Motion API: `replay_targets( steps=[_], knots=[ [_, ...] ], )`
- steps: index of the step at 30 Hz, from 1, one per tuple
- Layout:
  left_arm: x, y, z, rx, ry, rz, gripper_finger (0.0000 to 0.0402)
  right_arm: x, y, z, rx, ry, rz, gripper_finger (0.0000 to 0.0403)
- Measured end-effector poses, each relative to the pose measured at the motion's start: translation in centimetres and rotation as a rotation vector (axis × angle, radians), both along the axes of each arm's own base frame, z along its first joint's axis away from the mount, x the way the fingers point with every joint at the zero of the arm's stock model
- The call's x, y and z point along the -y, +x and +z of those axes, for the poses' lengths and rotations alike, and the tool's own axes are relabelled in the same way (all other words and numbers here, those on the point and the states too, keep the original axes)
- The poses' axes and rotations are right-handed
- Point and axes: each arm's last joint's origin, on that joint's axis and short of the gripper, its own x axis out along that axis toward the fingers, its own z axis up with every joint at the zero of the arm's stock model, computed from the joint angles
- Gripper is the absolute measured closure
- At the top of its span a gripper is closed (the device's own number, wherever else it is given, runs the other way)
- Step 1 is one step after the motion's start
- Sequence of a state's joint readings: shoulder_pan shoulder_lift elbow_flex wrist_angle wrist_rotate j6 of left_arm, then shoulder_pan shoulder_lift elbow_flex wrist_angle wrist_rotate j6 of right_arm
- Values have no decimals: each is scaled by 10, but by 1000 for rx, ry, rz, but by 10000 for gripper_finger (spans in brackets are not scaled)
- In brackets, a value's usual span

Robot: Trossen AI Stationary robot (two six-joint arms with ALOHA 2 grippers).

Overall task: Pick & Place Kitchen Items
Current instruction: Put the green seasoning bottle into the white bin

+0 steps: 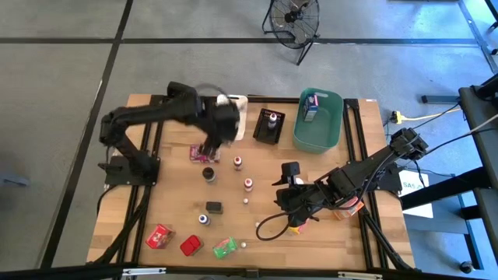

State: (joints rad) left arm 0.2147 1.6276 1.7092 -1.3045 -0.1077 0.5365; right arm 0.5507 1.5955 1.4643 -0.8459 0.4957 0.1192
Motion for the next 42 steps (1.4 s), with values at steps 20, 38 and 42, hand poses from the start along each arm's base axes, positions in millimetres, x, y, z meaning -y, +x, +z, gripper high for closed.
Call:
replay_targets(
  steps=[20, 38, 42],
  knots=[
    [-180, -15, -59, 126, -188, 420, 201, -1, 3, 2, 33, 4, 21, 153],
    [-202, 1, -114, -87, -78, 351, 201, 5, 6, -15, 2, -32, 18, 153],
    [-202, 0, -114, -93, -77, 345, 198, 8, 7, -18, 0, -33, 11, 153]
  ],
)
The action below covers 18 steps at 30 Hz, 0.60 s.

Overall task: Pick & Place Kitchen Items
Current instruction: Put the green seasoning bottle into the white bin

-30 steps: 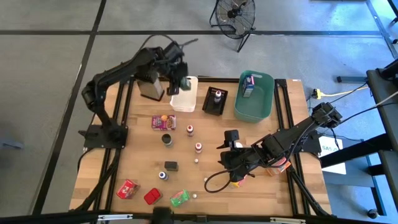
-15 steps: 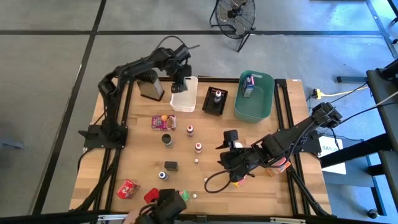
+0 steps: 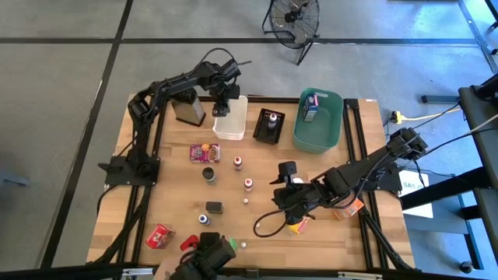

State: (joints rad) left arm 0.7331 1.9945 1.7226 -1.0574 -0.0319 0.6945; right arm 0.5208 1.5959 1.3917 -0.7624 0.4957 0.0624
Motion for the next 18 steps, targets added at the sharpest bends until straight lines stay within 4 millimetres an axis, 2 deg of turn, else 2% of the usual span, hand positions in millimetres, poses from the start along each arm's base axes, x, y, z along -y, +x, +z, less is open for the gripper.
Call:
replay_targets(
  steps=[9, 18],
  knots=[
    [-10, -7, -5, -7, -13, 26, 197, 1, 1, -3, -2, 2, -4, 153],
    [-12, -6, -7, 12, -16, 29, 196, 1, 1, -3, -1, 0, -1, 153]
  ],
)
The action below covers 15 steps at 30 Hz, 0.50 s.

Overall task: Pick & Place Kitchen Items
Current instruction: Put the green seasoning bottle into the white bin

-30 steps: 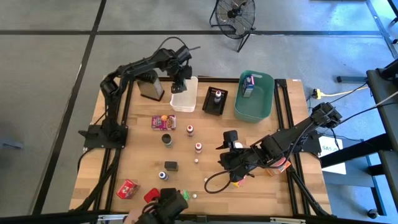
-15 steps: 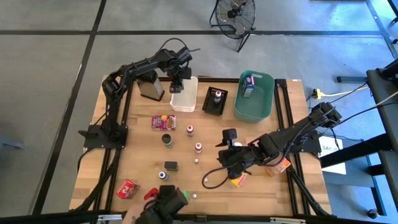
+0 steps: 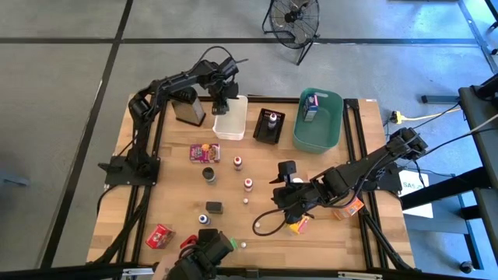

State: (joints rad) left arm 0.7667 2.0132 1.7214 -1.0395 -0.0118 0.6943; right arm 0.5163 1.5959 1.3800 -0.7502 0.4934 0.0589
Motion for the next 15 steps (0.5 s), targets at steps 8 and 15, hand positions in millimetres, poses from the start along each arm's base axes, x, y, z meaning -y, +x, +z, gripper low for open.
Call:
replay_targets(
  steps=[8, 15],
  knots=[
    [0, 0, -6, 3, 1, -7, 197, 0, 0, 0, 0, 0, 0, 153],
    [-1, 0, -11, 2, -16, 0, 195, 0, 0, 0, 0, 0, 0, 153]
  ],
)
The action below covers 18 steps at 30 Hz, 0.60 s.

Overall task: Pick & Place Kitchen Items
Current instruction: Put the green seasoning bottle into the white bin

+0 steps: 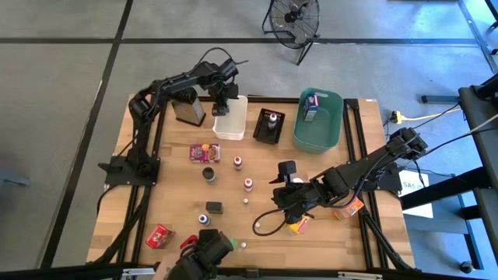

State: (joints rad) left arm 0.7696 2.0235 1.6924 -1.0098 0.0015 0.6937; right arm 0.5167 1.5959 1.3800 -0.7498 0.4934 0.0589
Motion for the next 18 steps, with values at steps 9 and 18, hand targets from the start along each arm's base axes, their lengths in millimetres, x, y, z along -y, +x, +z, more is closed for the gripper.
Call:
replay_targets(
  steps=[9, 18],
  knots=[
    [-3, 3, -16, -37, -24, 3, 195, 0, 0, 0, 0, 0, 0, 153],
    [-3, 3, -15, -29, -23, 9, 194, 0, 0, 0, -1, 0, 0, 153]
  ],
)
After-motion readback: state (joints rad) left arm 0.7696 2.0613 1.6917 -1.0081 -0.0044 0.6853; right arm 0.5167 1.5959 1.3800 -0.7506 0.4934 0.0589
